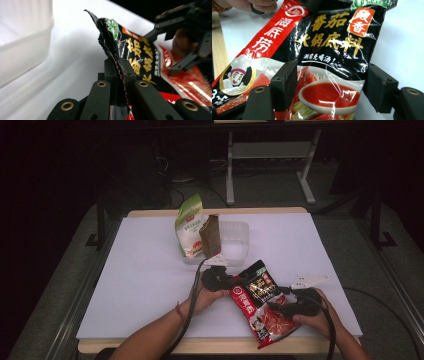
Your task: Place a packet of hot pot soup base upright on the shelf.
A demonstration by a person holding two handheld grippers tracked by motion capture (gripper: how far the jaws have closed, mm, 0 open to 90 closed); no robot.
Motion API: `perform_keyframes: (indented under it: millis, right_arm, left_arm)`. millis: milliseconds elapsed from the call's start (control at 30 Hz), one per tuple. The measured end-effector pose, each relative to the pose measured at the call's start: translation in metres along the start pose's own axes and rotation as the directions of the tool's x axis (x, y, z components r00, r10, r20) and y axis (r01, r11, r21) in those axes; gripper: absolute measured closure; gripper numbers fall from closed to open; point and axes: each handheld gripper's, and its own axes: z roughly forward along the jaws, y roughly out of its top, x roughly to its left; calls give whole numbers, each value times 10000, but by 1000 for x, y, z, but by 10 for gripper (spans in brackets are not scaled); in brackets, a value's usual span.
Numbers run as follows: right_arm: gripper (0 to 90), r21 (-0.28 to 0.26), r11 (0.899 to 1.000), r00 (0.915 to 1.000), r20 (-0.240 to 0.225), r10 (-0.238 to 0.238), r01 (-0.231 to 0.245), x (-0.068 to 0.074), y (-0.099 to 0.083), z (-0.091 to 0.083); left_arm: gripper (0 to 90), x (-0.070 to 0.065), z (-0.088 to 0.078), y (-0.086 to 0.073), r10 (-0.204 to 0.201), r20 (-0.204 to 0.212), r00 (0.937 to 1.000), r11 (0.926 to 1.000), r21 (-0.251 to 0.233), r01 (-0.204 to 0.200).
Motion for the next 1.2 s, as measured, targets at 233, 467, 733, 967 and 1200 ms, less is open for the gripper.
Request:
perform_keyframes:
  millis: [233,467,733,967,1200]
  right_arm:
    - [361,-446,9990,9999,-114,-11,6,-4,-1,-13]
    - [435,-346,9989,9994,-119,-310,306,-2,-1,-16]
    - [492,-119,9991,9991,92,-404,405,-3,0,-14]
    - [468,17,9994,9989,305,-346,346,-6,0,-13]
    - [401,-54,10000,9980,621,-62,66,-12,-1,-12]
  left_arm:
    - [872,-8,-22,11,198,-315,9993,9963,-826,-224]
    - [874,-10,-50,22,176,-623,9979,9863,-1627,-276]
    - [879,-13,-73,30,98,-511,9986,9729,-2303,-213]
    - [885,-14,-86,34,19,-449,9990,9606,-2776,-143]
    - [891,-19,-98,39,183,-573,9982,9499,-3107,-352]
